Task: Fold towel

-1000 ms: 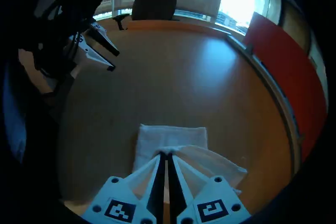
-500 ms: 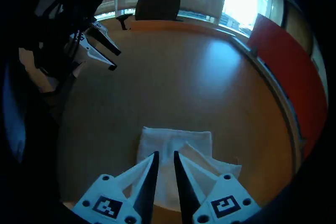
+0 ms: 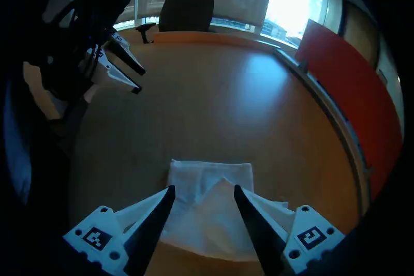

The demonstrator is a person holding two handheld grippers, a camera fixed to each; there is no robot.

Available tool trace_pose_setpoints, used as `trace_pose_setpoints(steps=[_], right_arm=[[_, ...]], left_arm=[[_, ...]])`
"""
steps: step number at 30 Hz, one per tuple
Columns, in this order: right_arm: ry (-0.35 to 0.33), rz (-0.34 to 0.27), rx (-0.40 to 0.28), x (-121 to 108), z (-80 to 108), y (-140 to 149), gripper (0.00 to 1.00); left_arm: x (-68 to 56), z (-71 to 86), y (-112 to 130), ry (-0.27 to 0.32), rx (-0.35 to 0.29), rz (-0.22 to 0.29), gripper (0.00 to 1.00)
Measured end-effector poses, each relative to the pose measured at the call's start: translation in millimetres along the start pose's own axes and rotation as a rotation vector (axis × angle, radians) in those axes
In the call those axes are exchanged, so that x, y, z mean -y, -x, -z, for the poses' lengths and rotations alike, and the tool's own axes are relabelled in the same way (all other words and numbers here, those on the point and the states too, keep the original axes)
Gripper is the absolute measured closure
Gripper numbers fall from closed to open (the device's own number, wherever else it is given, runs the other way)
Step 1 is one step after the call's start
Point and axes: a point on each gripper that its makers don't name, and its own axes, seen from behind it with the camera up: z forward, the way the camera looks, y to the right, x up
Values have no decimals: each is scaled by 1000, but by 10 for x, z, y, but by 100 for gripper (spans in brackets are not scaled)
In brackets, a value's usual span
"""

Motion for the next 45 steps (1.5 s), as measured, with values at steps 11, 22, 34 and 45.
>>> trace_pose_setpoints(steps=[11,22,34,45], right_arm=[[51,-31,-22,-17,116,54,12],[118,-114,-37,-53,225,183,12],[163,-197,-31,-1,295,356,12],[195,-270,-16,153,250,498,12]], left_arm=[[22,-8,-13,-3,1,2,7],[-7,-23,-43,4,0,-6,7],[-39,-34,-54,12,3,-16,7],[-68,-47,-62,21,3,-24,7]])
